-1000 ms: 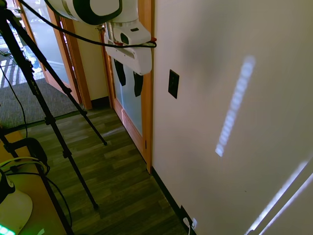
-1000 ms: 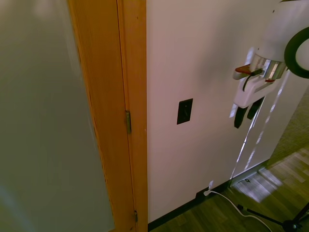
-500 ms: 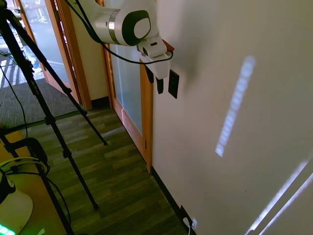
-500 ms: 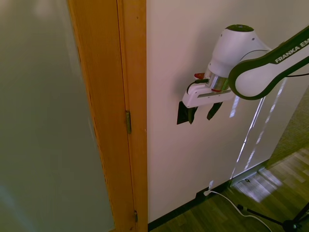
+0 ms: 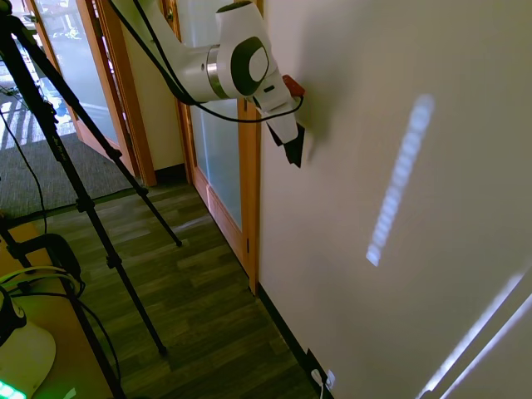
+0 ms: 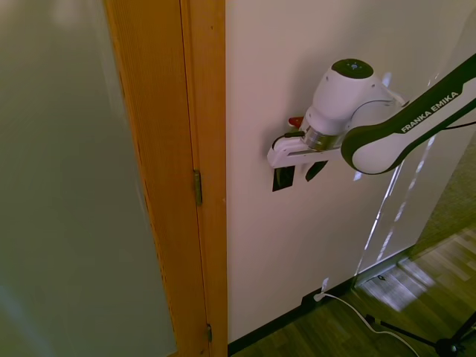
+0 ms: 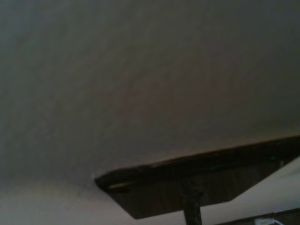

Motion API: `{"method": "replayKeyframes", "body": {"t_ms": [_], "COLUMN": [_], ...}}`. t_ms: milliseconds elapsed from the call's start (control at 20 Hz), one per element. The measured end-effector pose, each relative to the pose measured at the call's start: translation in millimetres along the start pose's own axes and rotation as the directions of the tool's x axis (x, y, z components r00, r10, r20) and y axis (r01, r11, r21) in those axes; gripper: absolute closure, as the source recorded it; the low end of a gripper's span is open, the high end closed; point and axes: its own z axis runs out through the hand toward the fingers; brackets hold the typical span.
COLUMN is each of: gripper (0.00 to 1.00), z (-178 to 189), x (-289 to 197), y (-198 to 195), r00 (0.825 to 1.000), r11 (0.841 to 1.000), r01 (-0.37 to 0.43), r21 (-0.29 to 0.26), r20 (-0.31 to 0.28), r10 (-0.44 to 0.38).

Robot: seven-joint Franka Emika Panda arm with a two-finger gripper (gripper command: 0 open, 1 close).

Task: Turn on the light

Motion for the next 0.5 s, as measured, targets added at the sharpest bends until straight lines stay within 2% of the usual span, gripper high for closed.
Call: {"method": "replayKeyframes", "body": {"t_ms": [150, 500], "gripper": [1.0, 1.0], "z": [-0.4, 2.4], "x": [0.1, -4.8], "y": [-1.4, -6.7], "r00": [1.0, 1.0], "r11": [1.0, 0.999], "r01": [0.0, 0.004], "r21": [0.024, 0.038], "r20": [-0.021, -0.026], "r10": [0.001, -0.003]}}
